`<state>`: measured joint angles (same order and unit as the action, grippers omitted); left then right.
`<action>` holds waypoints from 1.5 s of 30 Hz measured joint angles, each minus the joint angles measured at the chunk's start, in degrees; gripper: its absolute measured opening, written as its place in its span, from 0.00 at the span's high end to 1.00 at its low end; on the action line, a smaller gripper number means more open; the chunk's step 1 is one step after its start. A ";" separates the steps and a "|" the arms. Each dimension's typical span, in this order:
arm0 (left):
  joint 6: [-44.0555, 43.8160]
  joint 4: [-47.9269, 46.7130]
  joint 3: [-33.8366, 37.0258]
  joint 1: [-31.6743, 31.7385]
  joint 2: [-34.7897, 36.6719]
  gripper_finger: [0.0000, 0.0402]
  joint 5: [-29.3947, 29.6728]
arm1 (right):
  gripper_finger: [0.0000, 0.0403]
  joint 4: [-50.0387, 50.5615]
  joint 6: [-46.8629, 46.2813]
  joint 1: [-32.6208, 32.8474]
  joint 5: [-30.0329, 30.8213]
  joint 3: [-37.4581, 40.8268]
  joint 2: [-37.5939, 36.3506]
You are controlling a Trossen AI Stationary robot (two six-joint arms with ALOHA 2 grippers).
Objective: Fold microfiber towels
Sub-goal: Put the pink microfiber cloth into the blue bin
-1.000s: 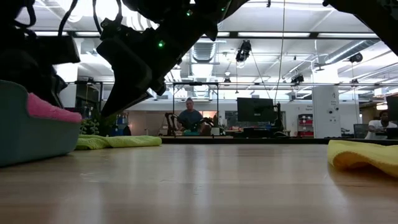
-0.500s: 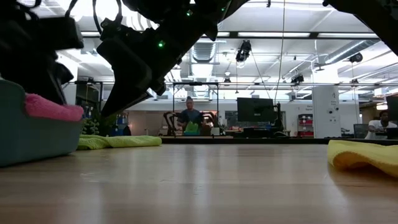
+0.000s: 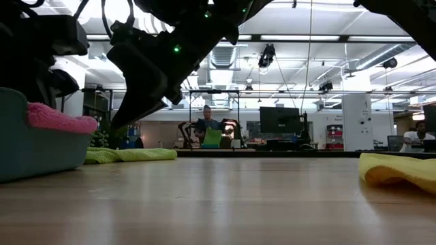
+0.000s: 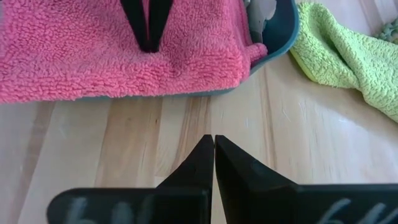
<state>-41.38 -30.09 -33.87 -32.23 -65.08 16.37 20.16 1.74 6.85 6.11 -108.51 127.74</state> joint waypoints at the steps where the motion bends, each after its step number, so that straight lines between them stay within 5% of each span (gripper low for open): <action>1: 0.02 -0.13 0.00 0.02 0.19 1.00 0.47 | 0.98 0.09 0.00 -0.01 0.00 0.00 0.00; 11: 0.28 3.37 -2.34 0.02 0.86 1.00 -4.18 | 0.98 0.15 -0.15 -0.02 -0.02 0.00 0.00; 22: -1.40 8.03 -2.32 -0.02 -8.65 1.00 -8.53 | 0.98 0.64 -0.15 -0.02 -0.02 0.00 0.00; 31: -3.14 5.34 -2.36 -0.02 -6.15 1.00 -10.93 | 0.98 0.63 -0.19 -0.02 -0.02 0.00 0.00; 40: -1.56 -1.93 -4.27 -0.02 -2.08 1.00 -9.68 | 0.98 0.63 -0.19 -0.02 -0.02 0.00 0.00; 45: 2.82 -2.61 -3.58 0.00 -0.41 1.00 -0.11 | 0.98 0.61 -0.15 -0.02 -0.02 0.00 0.00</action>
<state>-38.56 -32.70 -37.45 -32.23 -65.48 16.26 20.78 1.59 6.83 6.09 -108.51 127.74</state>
